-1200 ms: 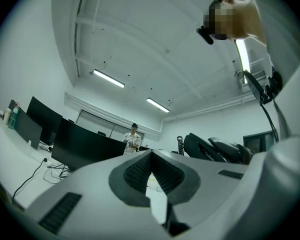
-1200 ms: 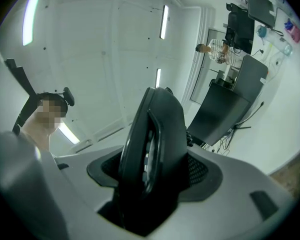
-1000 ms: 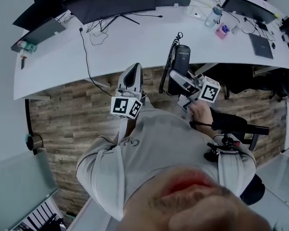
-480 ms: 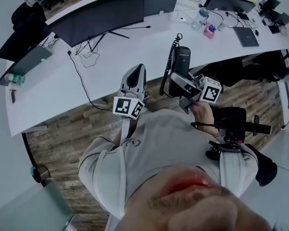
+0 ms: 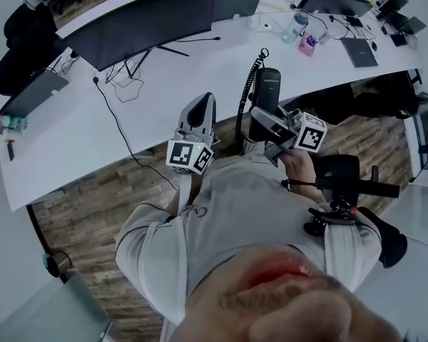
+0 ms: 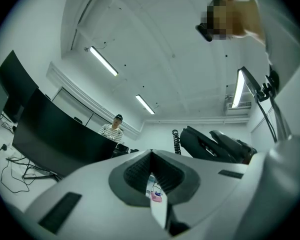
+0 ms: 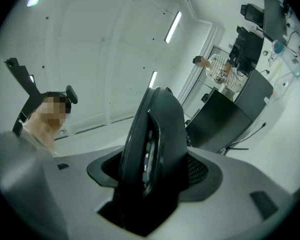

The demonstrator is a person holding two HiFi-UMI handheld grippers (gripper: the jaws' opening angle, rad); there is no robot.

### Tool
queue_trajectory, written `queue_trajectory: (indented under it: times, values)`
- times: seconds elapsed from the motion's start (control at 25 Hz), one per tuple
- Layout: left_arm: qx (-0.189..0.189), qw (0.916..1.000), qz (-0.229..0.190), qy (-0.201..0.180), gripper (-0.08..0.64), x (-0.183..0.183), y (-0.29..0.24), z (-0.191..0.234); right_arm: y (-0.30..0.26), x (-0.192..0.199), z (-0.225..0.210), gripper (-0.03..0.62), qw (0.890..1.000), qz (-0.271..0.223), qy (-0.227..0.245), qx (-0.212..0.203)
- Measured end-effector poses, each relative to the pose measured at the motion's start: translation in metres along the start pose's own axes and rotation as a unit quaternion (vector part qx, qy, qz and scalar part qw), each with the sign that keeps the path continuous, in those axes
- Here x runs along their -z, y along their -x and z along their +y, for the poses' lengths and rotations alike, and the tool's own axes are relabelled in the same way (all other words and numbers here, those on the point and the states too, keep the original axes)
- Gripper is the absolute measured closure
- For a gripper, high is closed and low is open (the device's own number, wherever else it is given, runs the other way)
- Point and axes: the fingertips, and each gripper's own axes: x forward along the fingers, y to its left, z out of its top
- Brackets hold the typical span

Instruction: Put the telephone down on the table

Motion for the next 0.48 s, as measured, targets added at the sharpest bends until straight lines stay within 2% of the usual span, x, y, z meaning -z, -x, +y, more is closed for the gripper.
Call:
queue_trajectory:
  times: [0.12, 0.28, 0.48]
  values:
    - [-0.011, 0.9999, 0.0, 0.002, 0.557, 0.001, 0.002, 0.01, -0.01, -0.002, -0.008, 0.287, 1.0, -0.002, -0.013, -0.006]
    - [-0.031, 0.9995, 0.004, -0.002, 0.558, 0.0, 0.006, 0.018, -0.02, -0.001, -0.02, 0.287, 1.0, 0.018, -0.001, -0.005]
    - [-0.068, 0.9975, -0.005, -0.017, 0.557, -0.001, 0.007, 0.037, -0.036, -0.005, -0.037, 0.287, 0.999, 0.033, -0.023, -0.035]
